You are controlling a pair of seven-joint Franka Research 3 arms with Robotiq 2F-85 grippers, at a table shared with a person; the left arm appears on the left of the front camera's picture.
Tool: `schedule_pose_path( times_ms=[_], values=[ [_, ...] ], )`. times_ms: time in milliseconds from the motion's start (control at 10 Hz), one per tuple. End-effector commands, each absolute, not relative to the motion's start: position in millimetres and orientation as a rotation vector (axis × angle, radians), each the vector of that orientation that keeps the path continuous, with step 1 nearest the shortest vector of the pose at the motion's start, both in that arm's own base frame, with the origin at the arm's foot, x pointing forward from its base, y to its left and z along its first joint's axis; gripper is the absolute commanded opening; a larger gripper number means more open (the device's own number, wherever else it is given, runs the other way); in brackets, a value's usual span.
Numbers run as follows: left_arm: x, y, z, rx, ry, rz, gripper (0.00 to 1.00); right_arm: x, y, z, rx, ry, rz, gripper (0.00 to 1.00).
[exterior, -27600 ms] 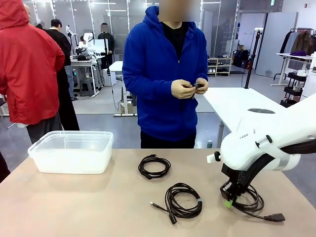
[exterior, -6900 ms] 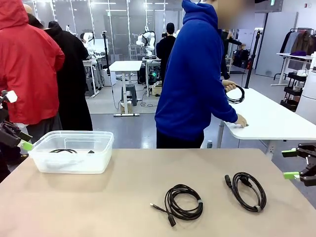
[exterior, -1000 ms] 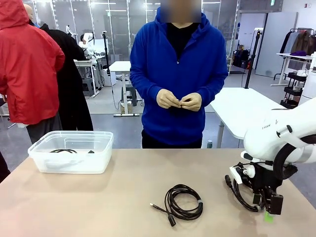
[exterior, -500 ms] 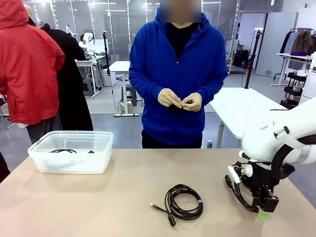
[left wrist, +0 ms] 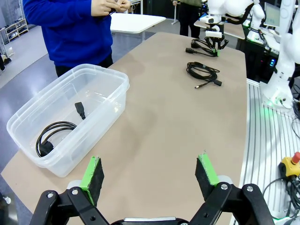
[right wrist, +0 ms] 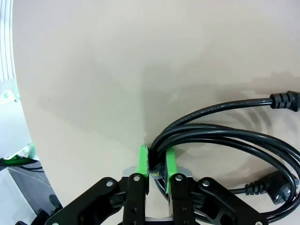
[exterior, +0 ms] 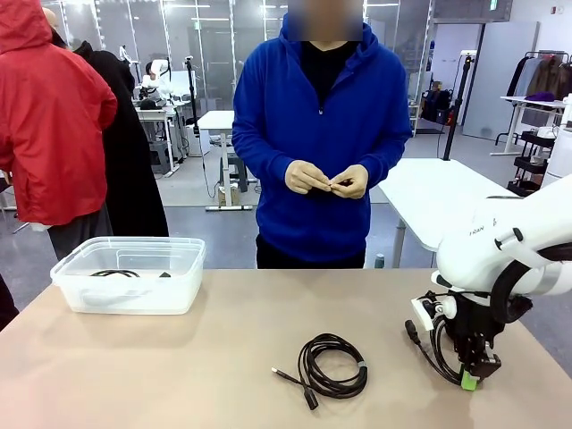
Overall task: Organize and store the cables.
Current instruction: Place the Power Cable into the Organizing box.
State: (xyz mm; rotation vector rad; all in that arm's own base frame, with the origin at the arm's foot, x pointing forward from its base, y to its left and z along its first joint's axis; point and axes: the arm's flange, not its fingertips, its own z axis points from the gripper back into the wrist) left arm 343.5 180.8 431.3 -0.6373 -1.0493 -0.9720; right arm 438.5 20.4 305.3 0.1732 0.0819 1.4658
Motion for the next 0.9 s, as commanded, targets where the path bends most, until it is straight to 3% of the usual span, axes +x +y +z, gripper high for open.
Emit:
schedule_pose_path(
  times_ms=[0,500,800],
  values=[
    [344,176,432,-0.619,-1.073,-0.944,1.0,446,23,325,0.153,0.043,1.498,0.0],
    [344,176,432,-0.619,-1.073,-0.944,1.0,467,39,473,0.117,0.077,1.48,0.0],
    [344,176,432,-0.619,-1.073,-0.944,1.0,487,87,522,0.15,0.085,1.499,0.0]
  ],
)
